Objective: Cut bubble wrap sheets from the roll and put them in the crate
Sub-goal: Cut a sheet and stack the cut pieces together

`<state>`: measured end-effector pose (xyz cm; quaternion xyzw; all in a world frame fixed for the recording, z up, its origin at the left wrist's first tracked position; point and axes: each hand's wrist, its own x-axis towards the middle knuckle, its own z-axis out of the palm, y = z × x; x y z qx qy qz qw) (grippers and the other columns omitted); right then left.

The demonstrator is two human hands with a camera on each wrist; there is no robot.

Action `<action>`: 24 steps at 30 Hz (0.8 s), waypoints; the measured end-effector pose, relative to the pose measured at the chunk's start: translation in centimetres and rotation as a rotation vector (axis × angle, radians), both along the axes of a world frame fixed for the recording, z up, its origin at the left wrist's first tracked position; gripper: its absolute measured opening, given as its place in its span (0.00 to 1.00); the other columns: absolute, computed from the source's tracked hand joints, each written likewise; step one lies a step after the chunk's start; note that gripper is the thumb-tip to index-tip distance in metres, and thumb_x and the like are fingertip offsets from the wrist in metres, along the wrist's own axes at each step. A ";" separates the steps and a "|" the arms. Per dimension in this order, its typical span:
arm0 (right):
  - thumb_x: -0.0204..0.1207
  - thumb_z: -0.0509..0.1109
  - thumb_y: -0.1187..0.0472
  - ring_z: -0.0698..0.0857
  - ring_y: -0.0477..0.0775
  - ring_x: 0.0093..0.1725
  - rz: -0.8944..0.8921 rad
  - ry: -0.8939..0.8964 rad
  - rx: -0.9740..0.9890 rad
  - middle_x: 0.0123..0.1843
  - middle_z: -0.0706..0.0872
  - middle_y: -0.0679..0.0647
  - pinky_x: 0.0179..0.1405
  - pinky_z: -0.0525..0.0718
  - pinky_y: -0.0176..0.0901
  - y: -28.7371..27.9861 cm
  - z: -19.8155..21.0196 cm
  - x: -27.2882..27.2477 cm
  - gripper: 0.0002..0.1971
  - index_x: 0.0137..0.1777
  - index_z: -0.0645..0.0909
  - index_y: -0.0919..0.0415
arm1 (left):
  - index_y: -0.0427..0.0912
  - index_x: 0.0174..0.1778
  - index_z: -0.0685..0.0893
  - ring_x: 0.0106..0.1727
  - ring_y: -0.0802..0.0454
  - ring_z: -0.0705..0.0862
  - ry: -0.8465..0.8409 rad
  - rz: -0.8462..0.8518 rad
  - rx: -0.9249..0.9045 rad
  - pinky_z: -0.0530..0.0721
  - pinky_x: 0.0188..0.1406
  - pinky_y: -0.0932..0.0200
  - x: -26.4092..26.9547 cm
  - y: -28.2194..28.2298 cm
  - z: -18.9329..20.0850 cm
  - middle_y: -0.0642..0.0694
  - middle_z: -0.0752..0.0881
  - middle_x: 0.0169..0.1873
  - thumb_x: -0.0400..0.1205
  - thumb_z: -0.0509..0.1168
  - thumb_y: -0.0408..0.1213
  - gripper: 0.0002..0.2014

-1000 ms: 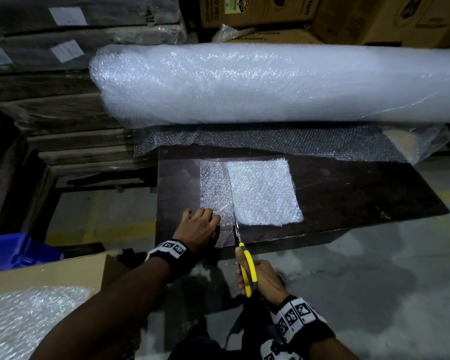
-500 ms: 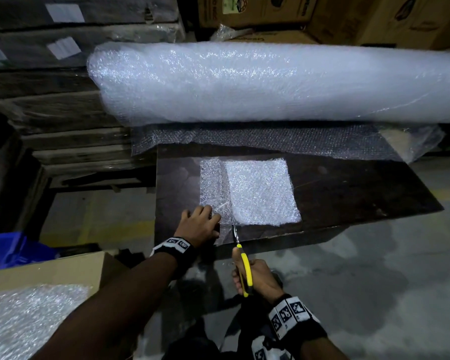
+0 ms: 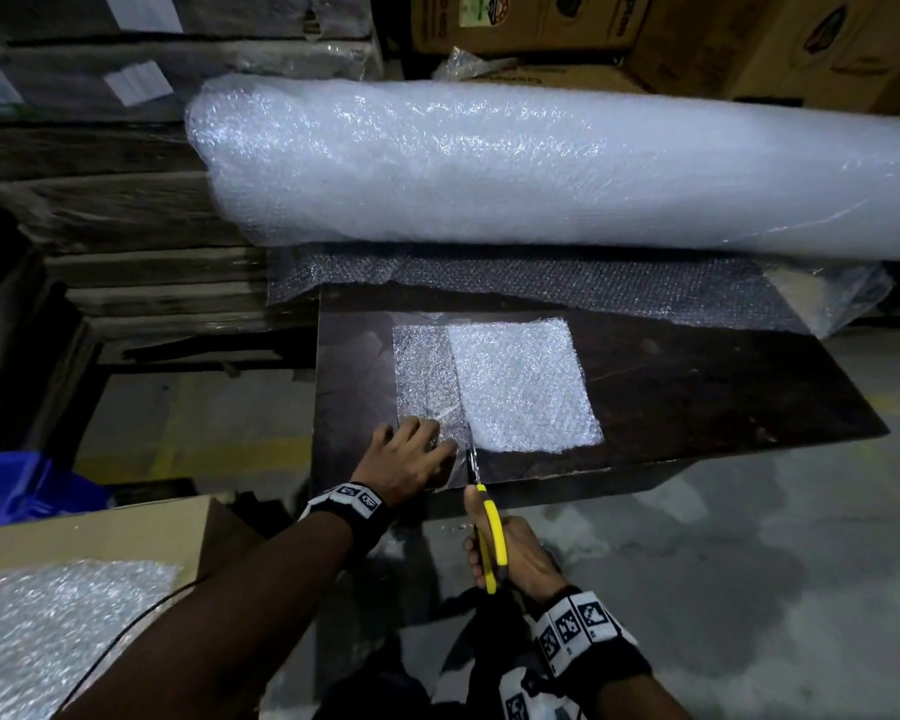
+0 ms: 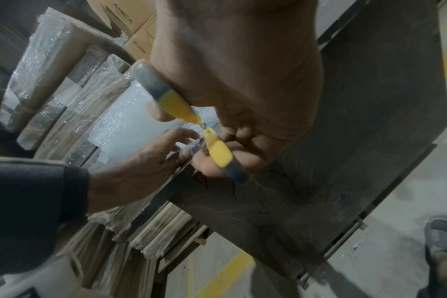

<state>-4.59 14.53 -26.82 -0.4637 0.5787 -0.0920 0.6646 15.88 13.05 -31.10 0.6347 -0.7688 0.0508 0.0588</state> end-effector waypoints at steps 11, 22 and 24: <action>0.73 0.68 0.30 0.78 0.54 0.19 0.016 0.041 -0.014 0.25 0.79 0.61 0.19 0.76 0.36 0.0 0.4 -0.5 0.34 0.31 0.79 0.66 | 0.53 0.64 0.81 0.55 0.39 0.82 -0.039 -0.085 -0.114 0.80 0.47 0.43 0.3 -0.1 -1.1 0.41 0.83 0.59 0.80 0.62 0.47 0.16; 0.69 0.70 0.28 0.79 0.54 0.20 0.031 0.040 -0.014 0.25 0.80 0.60 0.19 0.76 0.36 -0.2 0.8 -0.3 0.34 0.30 0.78 0.65 | 0.52 0.62 0.80 0.53 0.38 0.84 -0.017 -0.081 -0.119 0.82 0.43 0.46 0.5 -0.3 -1.4 0.41 0.84 0.59 0.81 0.61 0.48 0.14; 0.69 0.68 0.27 0.79 0.55 0.20 0.046 0.025 -0.001 0.26 0.79 0.61 0.20 0.77 0.37 -0.3 0.9 -0.2 0.36 0.30 0.79 0.65 | 0.52 0.62 0.78 0.54 0.38 0.83 -0.014 -0.072 -0.115 0.82 0.44 0.45 0.5 -0.3 -1.5 0.41 0.83 0.60 0.81 0.62 0.48 0.14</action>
